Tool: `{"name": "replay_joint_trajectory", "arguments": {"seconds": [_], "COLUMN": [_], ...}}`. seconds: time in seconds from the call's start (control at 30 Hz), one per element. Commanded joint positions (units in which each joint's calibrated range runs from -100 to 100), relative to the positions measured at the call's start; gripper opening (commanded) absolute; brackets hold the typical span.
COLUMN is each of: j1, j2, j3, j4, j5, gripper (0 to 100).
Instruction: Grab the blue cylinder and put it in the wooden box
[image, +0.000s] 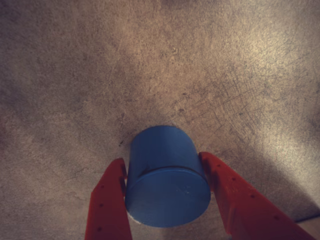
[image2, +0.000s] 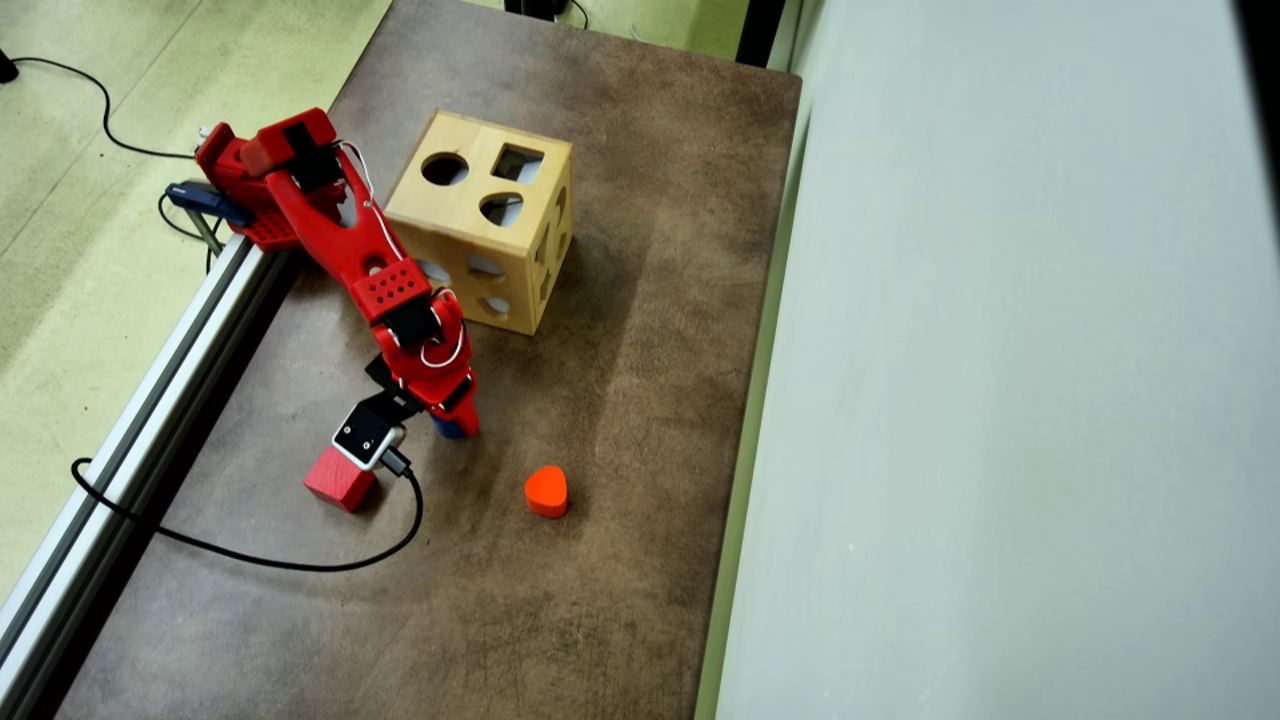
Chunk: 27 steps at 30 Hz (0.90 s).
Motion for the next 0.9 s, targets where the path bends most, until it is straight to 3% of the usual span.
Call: {"name": "replay_joint_trajectory", "arguments": {"seconds": [0.0,0.87], "j1": [-0.5,0.2], "j2": [-0.8,-2.3], "j3": [-2.7,-2.7], "j4": [-0.6,0.4], "j5": [0.2,0.2], "gripper": [23,23]}}
